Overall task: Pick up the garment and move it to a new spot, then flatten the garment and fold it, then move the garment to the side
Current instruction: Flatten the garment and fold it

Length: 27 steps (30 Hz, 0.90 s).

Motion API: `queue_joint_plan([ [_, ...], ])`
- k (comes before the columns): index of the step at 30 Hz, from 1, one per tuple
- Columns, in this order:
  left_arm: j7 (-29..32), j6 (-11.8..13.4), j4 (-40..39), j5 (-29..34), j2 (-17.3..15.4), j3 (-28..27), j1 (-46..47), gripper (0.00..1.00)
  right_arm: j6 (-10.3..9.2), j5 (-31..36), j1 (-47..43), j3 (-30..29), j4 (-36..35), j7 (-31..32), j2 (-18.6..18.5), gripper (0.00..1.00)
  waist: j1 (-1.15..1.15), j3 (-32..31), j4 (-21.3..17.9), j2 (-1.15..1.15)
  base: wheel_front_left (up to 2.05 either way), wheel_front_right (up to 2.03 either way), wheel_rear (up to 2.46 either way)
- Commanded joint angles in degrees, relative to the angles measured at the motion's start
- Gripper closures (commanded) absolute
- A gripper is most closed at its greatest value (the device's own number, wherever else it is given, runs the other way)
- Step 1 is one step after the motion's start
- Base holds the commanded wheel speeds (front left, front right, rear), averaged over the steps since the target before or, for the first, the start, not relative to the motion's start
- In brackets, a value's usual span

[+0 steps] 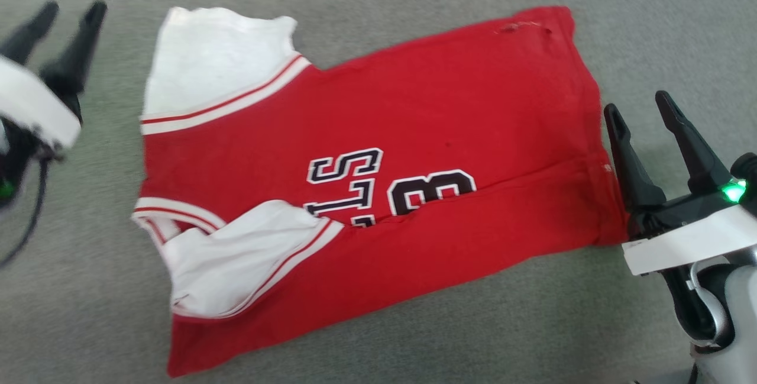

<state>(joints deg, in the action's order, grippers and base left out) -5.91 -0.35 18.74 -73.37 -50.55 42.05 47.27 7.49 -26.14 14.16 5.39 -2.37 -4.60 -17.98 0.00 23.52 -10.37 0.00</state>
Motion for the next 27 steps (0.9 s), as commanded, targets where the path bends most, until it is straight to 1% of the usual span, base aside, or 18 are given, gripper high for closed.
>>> queue_joint_plan([
  [1,3.0,-0.7,1.9,1.1,0.7,0.5,3.7,0.00,0.00,0.1,1.0,0.3,0.6,-1.1,0.6,0.00,0.00,2.4,-2.7,0.00,0.00,0.00,0.00],
  [2,8.5,-1.1,5.0,1.2,1.0,1.5,7.8,0.00,0.00,-0.1,1.5,1.2,1.1,-1.9,0.9,0.00,0.00,3.3,-3.8,0.00,0.00,0.00,0.00],
  [4,15.5,-2.4,7.8,1.7,1.5,3.8,11.7,0.00,0.00,-0.5,1.7,1.3,1.7,-2.2,0.9,0.00,0.00,3.9,-4.5,0.00,0.00,0.00,0.00],
  [8,30.0,-3.7,12.7,0.1,2.2,6.9,17.9,0.00,0.00,-1.3,1.8,2.5,2.6,-1.7,0.8,0.00,0.00,4.7,-5.7,0.00,0.00,0.00,0.00],
  [11,38.7,-4.3,15.2,-0.1,2.1,8.6,21.7,0.00,0.00,-1.9,2.3,3.2,3.0,-1.4,0.5,0.00,0.00,5.5,-6.4,0.00,0.00,0.00,0.00],
  [16,47.4,-4.6,19.2,-1.0,3.3,10.2,25.5,0.00,0.00,-2.6,3.1,4.6,3.2,-1.3,0.3,0.00,0.00,7.3,-7.3,0.00,0.00,0.00,0.00],
  [20,51.5,-5.3,20.5,-1.9,5.2,11.5,26.0,0.00,0.00,-2.8,3.5,4.9,3.4,-1.4,0.0,0.00,0.00,8.1,-7.6,0.00,0.00,0.00,0.00],
  [21,52.2,-5.7,20.6,-2.2,5.6,11.7,25.9,0.19,0.00,-3.0,3.7,4.9,3.5,-1.3,0.0,0.00,0.00,8.2,-7.5,0.00,0.00,0.00,0.00],
  [22,53.0,-5.9,20.6,-2.8,6.1,11.9,25.6,0.54,0.00,-3.1,3.9,4.9,3.5,-1.1,-0.1,0.00,0.00,8.3,-7.5,0.00,0.00,0.00,0.00],
  [23,53.8,-6.2,20.6,-3.4,6.6,12.0,25.5,0.81,0.00,-3.1,4.2,5.2,3.5,-0.6,-0.4,0.00,0.00,8.3,-7.4,0.00,0.00,0.00,0.00],
  [24,54.3,-6.4,20.5,-4.0,6.8,11.9,25.5,1.00,0.00,-3.3,4.5,5.8,3.4,0.0,-0.9,0.00,0.00,8.4,-7.3,0.00,0.00,0.00,0.00],
  [26,54.7,-6.6,20.4,-4.1,6.9,11.9,25.7,1.00,0.00,-3.6,6.1,6.6,3.3,1.8,-2.1,0.00,0.00,8.4,-7.1,0.00,0.00,0.00,0.00],
  [27,54.7,-6.6,20.4,-4.1,6.9,11.9,25.7,1.00,0.00,-3.6,6.1,6.6,3.3,1.8,-2.1,0.00,0.00,8.4,-7.1,0.00,0.00,0.00,0.00],
])
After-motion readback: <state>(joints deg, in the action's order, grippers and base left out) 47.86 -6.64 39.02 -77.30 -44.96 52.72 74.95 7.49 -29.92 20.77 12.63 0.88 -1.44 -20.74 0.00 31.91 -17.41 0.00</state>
